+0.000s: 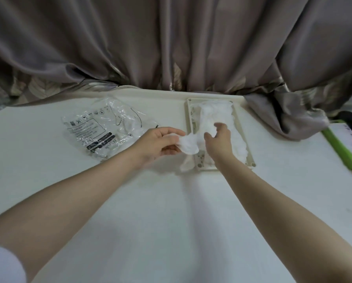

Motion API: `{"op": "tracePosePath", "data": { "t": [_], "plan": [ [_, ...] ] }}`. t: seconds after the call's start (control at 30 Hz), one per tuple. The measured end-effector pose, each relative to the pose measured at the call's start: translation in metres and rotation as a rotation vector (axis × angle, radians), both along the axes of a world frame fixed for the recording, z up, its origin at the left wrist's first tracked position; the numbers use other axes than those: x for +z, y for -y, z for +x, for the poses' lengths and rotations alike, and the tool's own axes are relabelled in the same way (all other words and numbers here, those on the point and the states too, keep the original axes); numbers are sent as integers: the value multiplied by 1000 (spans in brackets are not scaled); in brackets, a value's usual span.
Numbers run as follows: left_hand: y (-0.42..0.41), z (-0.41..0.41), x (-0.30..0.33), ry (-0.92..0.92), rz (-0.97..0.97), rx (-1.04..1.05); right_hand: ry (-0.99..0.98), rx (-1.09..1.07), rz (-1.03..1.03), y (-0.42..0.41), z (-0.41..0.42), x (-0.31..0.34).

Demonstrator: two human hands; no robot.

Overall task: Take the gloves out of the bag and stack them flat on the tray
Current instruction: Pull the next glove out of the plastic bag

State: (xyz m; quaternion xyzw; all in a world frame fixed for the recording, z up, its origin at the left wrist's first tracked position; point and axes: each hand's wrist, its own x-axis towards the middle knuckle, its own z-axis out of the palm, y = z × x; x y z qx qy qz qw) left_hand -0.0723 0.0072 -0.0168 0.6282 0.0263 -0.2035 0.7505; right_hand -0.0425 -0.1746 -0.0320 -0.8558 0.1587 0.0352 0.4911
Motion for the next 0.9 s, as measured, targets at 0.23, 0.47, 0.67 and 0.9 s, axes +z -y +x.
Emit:
{"op": "tracePosePath", "data": {
  "t": [0.23,0.47,0.67,0.9],
  "plan": [
    [42,12,29,-335,-398,129,32,585,219,35,-15,24],
    [61,17,35,-411,-304,132,16,500,439,59,-20,36],
    [79,12,35,-231,113,-100,-13,426,554,82,-18,51],
    [106,14,35,-100,309,116,-112,249,907,121,-11,58]
  ]
}}
